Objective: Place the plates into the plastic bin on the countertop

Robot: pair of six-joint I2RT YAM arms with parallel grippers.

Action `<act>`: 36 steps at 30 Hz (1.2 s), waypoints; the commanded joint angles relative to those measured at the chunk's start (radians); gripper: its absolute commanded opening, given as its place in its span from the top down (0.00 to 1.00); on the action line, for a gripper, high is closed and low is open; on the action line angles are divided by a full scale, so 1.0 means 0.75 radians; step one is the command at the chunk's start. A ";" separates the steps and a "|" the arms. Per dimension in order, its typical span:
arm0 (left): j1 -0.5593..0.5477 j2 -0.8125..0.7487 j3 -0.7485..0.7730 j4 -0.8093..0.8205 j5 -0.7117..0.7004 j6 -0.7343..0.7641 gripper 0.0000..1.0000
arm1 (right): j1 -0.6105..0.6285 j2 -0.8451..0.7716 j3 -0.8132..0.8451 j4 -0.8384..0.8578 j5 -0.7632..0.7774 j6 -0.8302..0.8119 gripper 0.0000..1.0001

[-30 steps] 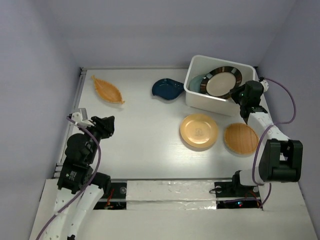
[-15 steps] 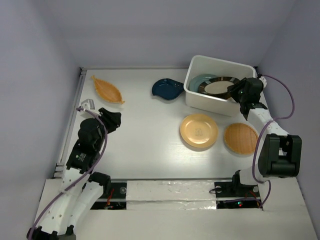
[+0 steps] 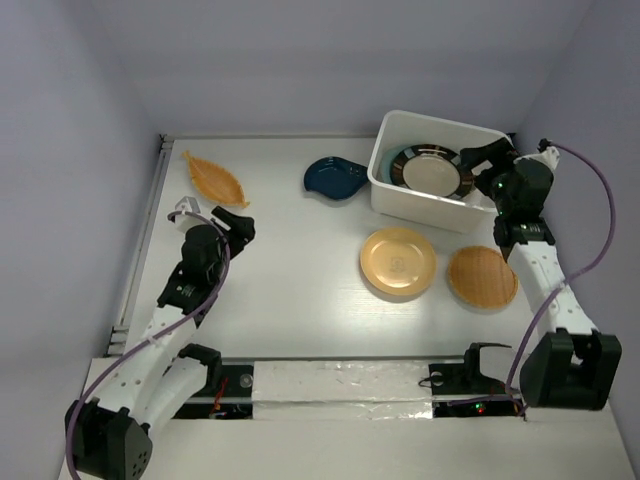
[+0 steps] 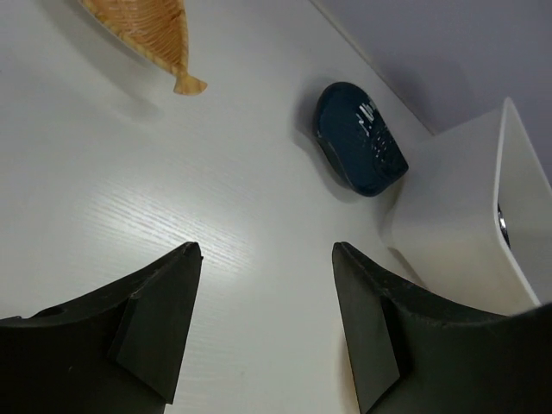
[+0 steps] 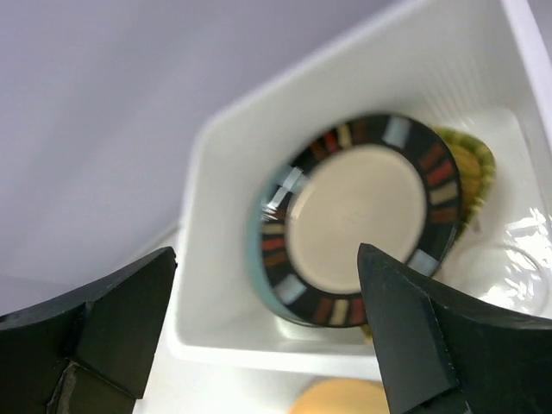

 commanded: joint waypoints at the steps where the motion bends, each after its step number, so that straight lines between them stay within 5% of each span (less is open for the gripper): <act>1: 0.006 0.037 -0.012 0.187 -0.067 -0.057 0.40 | 0.001 -0.122 -0.038 0.057 -0.072 -0.039 0.08; 5: 0.018 0.121 -0.016 0.252 -0.145 -0.117 0.40 | 0.001 -0.257 -0.130 0.087 -0.143 -0.027 0.15; 7: 0.034 0.186 -0.018 0.279 -0.178 -0.164 0.40 | 0.015 -0.337 -0.186 0.154 -0.233 0.002 0.74; 8: 0.055 0.211 -0.023 0.297 -0.200 -0.180 0.40 | 0.015 -0.363 -0.245 0.183 -0.264 0.018 0.93; 9: 0.091 0.236 -0.027 0.332 -0.202 -0.200 0.41 | 0.033 -0.390 -0.270 0.210 -0.294 0.032 1.00; 15: 0.259 0.542 0.016 0.484 -0.084 -0.331 0.43 | 0.232 -0.478 -0.296 0.223 -0.403 -0.010 0.97; 26: 0.443 1.250 0.521 0.383 0.014 -0.227 0.39 | 0.377 -0.419 -0.304 0.253 -0.610 -0.105 0.83; 36: 0.499 1.485 0.663 0.410 0.108 -0.278 0.46 | 0.402 -0.353 -0.302 0.288 -0.669 -0.094 0.82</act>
